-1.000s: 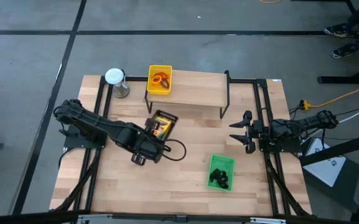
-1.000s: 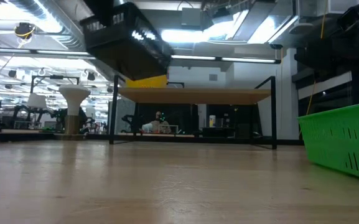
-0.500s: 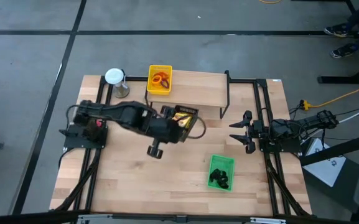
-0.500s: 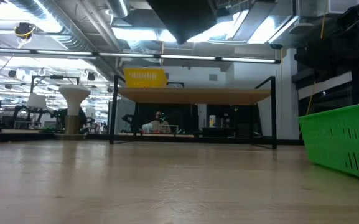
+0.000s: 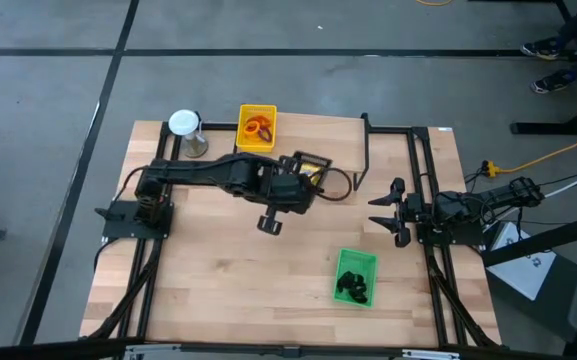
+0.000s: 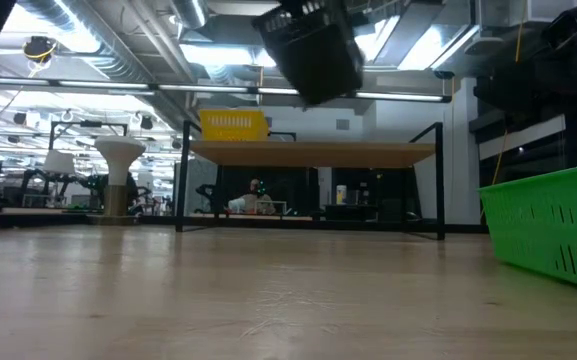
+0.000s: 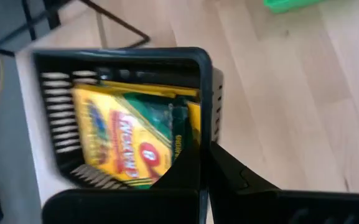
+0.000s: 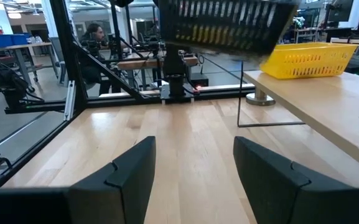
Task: Pick & Place Office Desk Supplies
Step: Put the black bin with crayon boxes on the shelf
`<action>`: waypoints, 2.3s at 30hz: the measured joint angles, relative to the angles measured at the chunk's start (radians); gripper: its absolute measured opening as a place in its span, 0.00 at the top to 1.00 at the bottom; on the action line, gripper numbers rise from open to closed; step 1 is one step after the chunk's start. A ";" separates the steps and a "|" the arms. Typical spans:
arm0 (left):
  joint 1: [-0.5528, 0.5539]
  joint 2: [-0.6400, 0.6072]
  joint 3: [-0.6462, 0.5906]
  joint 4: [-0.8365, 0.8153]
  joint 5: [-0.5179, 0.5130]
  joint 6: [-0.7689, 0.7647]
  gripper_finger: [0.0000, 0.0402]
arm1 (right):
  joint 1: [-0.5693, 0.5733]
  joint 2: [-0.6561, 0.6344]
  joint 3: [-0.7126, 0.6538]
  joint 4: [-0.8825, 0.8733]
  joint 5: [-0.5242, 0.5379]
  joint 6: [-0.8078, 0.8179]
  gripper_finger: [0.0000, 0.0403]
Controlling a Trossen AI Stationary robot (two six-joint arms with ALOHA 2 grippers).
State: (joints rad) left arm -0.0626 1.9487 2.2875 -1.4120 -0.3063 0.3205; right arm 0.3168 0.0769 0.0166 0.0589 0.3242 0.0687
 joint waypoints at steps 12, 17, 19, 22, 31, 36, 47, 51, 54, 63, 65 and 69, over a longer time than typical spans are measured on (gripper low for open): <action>0.098 0.070 0.000 0.020 -0.015 -0.045 0.99 | 0.000 0.000 0.000 0.000 0.000 0.000 0.46; 0.151 0.117 -0.006 0.002 -0.016 -0.066 0.99 | 0.000 0.000 0.000 0.000 0.000 0.000 0.46; 0.170 0.131 -0.006 -0.003 -0.018 -0.065 0.99 | 0.000 0.000 0.000 0.000 0.000 0.000 0.46; 0.193 0.136 -0.006 -0.003 -0.015 -0.065 0.99 | 0.000 0.000 0.000 0.000 0.000 0.000 0.46; 0.249 0.134 -0.006 0.027 -0.014 -0.047 0.99 | 0.000 0.000 0.000 0.000 0.000 0.000 0.46; 0.271 0.134 -0.006 0.063 -0.011 -0.034 0.99 | 0.000 0.000 0.000 0.000 0.000 0.000 0.46; 0.315 0.169 -0.006 0.097 0.020 -0.019 0.99 | 0.000 0.000 0.000 0.000 0.000 0.000 0.46; 0.326 0.197 -0.003 0.096 0.027 -0.019 0.99 | 0.000 0.000 0.000 0.000 0.000 0.000 0.46; 0.329 0.210 -0.004 0.094 0.028 -0.017 0.99 | 0.000 0.000 0.000 0.000 0.000 0.000 0.46; 0.377 0.209 -0.004 0.091 0.028 -0.017 0.99 | 0.000 0.000 0.000 0.000 0.000 0.000 0.46; 0.383 0.209 -0.004 0.087 0.030 -0.017 0.99 | 0.000 0.000 0.000 0.000 0.000 0.000 0.46; 0.381 0.210 -0.005 0.085 0.026 -0.013 0.99 | 0.000 0.000 0.000 0.000 0.000 0.000 0.46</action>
State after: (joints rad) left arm 0.3189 2.1586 2.2829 -1.3272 -0.2802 0.3077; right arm 0.3168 0.0772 0.0166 0.0586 0.3241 0.0685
